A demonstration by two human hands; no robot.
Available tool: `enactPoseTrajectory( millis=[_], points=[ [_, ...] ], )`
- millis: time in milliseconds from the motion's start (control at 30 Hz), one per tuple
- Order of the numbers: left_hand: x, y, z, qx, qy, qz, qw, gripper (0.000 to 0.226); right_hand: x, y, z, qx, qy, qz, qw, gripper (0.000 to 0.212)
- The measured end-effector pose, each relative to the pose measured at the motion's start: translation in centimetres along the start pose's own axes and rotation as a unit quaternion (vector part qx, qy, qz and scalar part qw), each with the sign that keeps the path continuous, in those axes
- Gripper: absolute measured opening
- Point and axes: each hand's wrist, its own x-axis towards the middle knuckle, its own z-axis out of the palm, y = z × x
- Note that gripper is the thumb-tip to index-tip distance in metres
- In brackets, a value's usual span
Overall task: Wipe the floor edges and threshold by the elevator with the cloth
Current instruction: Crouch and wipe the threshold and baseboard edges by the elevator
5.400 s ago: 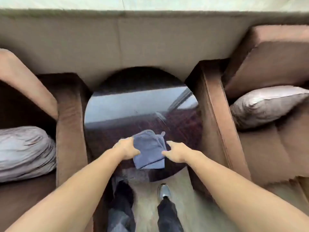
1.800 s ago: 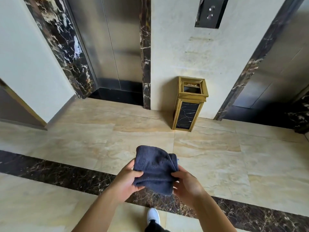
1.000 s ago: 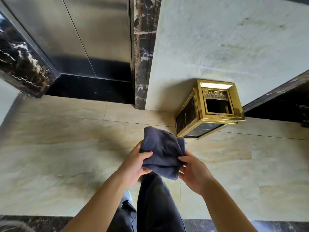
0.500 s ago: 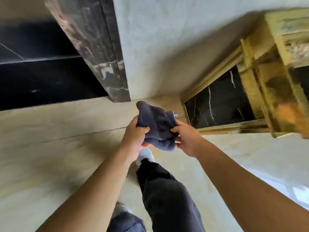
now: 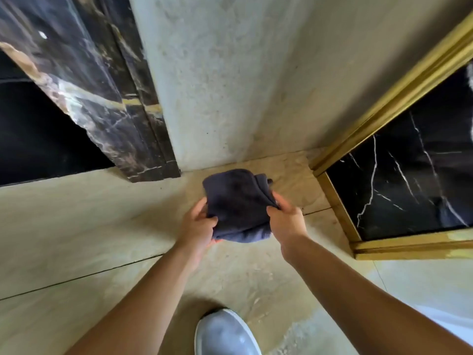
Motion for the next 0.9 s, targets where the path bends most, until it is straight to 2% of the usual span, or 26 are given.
enactPoseTrajectory(
  millis=[33,100,133,167,200,233,267,300,400,500,567,600,733,800,900],
  points=[
    [0.0,0.3,0.6,-0.002,0.008,-0.005,1.0,0.043,0.4,0.1,-0.9,-0.083,0.02,-0.02,0.996,0.047],
    [0.2,0.6,0.5,0.043,0.043,0.028,0.998,0.034,0.9,-0.1,-1.6,-0.231,0.097,-0.1,0.963,0.057],
    [-0.1,0.7,0.0,0.112,0.065,0.068,0.989,0.033,0.8,-0.3,-1.1,-0.273,0.122,-0.163,0.94,0.057],
    [-0.4,0.6,-0.9,0.216,0.091,0.118,0.965,0.035,0.6,0.0,-0.2,-0.314,0.106,-0.223,0.917,0.057],
    [-0.6,0.3,-2.1,0.341,0.124,0.166,0.917,0.04,0.1,0.2,1.2,-0.356,0.06,-0.27,0.893,0.059],
    [-0.7,-0.2,-3.4,0.456,0.154,0.204,0.853,0.045,-0.2,0.7,2.8,-0.395,-0.001,-0.293,0.87,0.062],
    [-0.6,-0.6,-4.8,0.533,0.179,0.224,0.796,0.05,-0.3,1.2,4.6,-0.435,-0.062,-0.292,0.849,0.068],
    [-0.6,-1.3,-6.4,0.573,0.201,0.228,0.761,0.055,-0.2,1.7,6.2,-0.464,-0.096,-0.282,0.834,0.074],
    [0.7,-2.8,-10.6,0.59,0.273,0.234,0.723,0.07,2.8,1.8,7.4,-0.496,-0.078,-0.275,0.82,0.076],
    [1.0,-4.1,-13.4,0.628,0.284,0.264,0.675,0.077,6.7,1.9,4.2,-0.548,-0.029,-0.299,0.781,0.068],
    [0.8,-4.6,-14.3,0.645,0.302,0.27,0.647,0.077,8.4,2.1,2.1,-0.548,0.028,-0.272,0.79,0.065],
    [0.6,-4.5,-14.3,0.651,0.3,0.264,0.645,0.077,8.8,2.3,1.6,-0.548,0.049,-0.238,0.8,0.064],
    [0.6,-4.3,-13.9,0.668,0.243,0.191,0.677,0.084,7.4,2.1,4.8,-0.515,0.103,-0.133,0.84,0.069],
    [0.9,-4.4,-13.7,0.659,0.243,0.169,0.691,0.088,5.3,2.0,7.8,-0.514,0.061,-0.173,0.838,0.067],
    [1.1,-4.8,-13.5,0.661,0.256,0.176,0.683,0.085,1.5,2.2,11.5,-0.517,-0.039,-0.276,0.809,0.062]
  ],
)
